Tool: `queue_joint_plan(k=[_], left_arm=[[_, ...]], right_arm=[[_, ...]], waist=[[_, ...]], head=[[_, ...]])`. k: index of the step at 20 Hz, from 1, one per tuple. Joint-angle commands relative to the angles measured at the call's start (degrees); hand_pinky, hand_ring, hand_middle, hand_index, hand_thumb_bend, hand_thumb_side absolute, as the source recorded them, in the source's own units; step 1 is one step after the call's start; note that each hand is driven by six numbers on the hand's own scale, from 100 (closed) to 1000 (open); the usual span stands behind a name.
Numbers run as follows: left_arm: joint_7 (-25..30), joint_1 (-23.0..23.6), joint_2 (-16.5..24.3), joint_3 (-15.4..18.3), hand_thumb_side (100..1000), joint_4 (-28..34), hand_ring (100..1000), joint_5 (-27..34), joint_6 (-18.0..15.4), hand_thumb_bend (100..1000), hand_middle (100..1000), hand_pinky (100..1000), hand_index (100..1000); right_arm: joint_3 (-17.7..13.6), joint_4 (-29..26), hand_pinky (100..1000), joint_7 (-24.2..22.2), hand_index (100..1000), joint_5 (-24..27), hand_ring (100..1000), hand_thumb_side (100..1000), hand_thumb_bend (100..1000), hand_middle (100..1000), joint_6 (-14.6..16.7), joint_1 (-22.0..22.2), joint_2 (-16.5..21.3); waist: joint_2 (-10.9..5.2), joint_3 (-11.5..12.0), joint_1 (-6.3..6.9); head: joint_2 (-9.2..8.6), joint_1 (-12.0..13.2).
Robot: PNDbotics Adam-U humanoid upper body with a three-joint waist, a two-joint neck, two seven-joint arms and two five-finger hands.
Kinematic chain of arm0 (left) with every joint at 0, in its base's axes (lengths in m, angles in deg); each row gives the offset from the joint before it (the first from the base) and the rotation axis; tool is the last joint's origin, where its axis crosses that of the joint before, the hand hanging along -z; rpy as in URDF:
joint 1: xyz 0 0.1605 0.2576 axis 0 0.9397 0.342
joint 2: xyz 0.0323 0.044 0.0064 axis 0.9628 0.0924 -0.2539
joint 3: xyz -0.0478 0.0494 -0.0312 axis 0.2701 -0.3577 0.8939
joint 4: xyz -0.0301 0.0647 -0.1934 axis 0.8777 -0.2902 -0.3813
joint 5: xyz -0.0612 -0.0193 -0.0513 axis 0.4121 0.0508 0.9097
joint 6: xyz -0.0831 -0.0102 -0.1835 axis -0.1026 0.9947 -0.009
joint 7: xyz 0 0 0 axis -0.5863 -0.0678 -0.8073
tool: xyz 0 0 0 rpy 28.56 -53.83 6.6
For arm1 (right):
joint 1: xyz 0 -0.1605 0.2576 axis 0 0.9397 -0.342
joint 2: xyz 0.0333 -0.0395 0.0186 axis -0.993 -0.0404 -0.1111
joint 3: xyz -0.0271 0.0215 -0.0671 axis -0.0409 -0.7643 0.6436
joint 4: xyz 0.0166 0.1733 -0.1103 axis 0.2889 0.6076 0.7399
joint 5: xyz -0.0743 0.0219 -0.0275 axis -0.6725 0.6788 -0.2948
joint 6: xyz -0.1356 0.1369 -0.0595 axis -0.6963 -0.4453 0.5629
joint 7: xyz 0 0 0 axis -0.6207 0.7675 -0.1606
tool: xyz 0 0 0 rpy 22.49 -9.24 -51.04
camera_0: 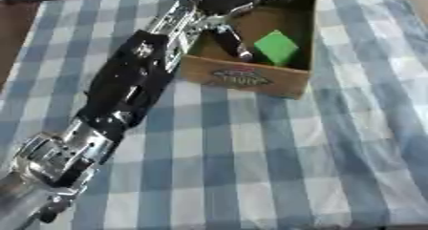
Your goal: Pick up objects on the table and place them in the box.
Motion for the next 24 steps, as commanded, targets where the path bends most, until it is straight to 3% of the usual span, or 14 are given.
queue_joint_plan(k=[1,8,17,20,24], left_arm=[[-0.9,-0.9,3.9,1.9,304,1.9,791,4.0,0.9,666,781,847,897],[-0.3,0.5,11.2,4.6,232,8.8,757,18.6,4.6,564,738,825,894],[2.0,8.7,18.6,7.6,168,21.9,732,35.2,9.4,378,688,808,888],[2.8,12.5,19.5,9.2,207,26.1,722,40.0,11.1,256,674,804,891],[3.5,17.1,19.6,11.2,263,31.0,711,45.4,13.5,159,658,798,891]], right_arm=[[-0.6,-0.6,684,0.3,847,0.0,685,674,100,815,0.1,-0.3,0.4],[-1.1,-0.6,685,0.8,848,-0.2,685,673,100,815,0.1,-0.3,0.8],[-1.6,-0.7,685,1.4,848,-0.4,685,672,100,815,0.1,-0.3,0.9],[-1.8,-0.8,685,1.6,848,-0.5,685,671,100,815,0.1,-0.4,0.9],[-1.9,-0.8,685,1.8,848,-0.6,684,670,100,815,0.2,-0.4,0.9]], waist=[[-0.99,0.2,-0.24],[-1.24,1.4,0.03],[-1.13,3.0,-0.24],[-1.00,3.3,-0.41],[-0.88,3.6,-0.76]], head=[[-0.35,-0.6],[-0.33,-2.2],[-1.05,-3.3],[-1.28,-3.4],[-1.95,-3.5]])
